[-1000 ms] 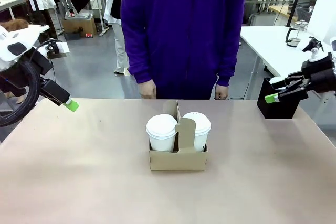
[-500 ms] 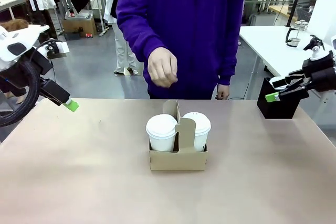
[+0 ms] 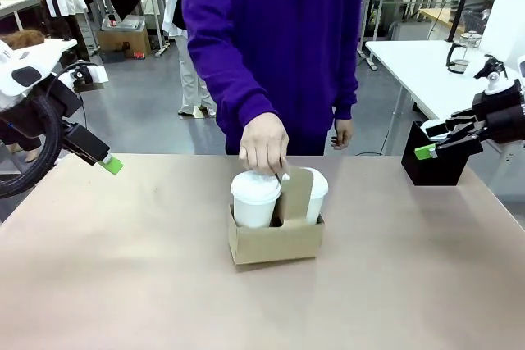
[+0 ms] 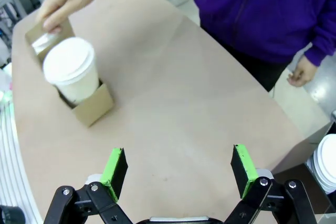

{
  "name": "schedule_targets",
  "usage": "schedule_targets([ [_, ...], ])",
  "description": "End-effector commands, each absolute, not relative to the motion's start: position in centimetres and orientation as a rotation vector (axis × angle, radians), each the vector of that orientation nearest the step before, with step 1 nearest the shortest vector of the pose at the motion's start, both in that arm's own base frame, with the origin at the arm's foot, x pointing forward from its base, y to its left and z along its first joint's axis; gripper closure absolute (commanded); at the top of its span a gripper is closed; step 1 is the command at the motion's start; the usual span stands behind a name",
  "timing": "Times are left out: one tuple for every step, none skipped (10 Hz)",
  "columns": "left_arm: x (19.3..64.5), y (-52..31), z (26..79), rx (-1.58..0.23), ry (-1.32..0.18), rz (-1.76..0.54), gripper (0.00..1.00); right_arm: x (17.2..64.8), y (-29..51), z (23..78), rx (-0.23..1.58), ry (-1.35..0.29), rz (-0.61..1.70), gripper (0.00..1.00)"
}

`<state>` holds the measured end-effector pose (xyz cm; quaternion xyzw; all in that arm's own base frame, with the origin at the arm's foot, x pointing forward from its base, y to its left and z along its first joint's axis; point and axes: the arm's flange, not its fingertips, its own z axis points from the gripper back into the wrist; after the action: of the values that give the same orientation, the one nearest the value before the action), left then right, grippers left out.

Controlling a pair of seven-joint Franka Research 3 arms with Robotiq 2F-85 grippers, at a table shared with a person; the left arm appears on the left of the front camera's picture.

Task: Pour a drink into a cup and package it in a carrier.
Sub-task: Insert the held 600 ml Paper Cup into the Cup Carrier.

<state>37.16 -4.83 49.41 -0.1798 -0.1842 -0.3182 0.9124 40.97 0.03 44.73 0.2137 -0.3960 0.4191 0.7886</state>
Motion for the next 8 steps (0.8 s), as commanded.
schedule_targets([
  [37.15,-4.84,49.57,-0.360,-0.374,-0.648,0.00,41.08,-0.19,44.80,0.445,-0.863,0.925,0.00],
  [37.15,-4.84,49.57,-0.360,-0.374,-0.648,0.00,41.08,-0.19,44.80,0.445,-0.863,0.925,0.00],
  [37.15,-4.84,49.57,-0.360,-0.374,-0.648,0.00,41.08,-0.19,44.80,0.445,-0.863,0.925,0.00],
  [37.15,-4.84,49.57,-0.360,-0.374,-0.648,0.00,41.08,-0.19,44.80,0.445,-0.863,0.925,0.00],
  [37.15,-4.84,49.57,-0.360,-0.374,-0.648,0.00,41.08,-0.19,44.80,0.445,-0.863,0.925,0.00],
  [37.15,-4.84,49.57,-0.360,-0.374,-0.648,0.00,41.08,-0.19,44.80,0.445,-0.863,0.925,0.00],
  [37.15,-4.84,49.57,-0.360,-0.374,-0.648,0.00,41.08,-0.19,44.80,0.445,-0.863,0.925,0.00],
  [37.15,-4.84,49.57,-0.360,-0.374,-0.648,0.00,41.08,-0.19,44.80,0.445,-0.863,0.925,0.00],
])
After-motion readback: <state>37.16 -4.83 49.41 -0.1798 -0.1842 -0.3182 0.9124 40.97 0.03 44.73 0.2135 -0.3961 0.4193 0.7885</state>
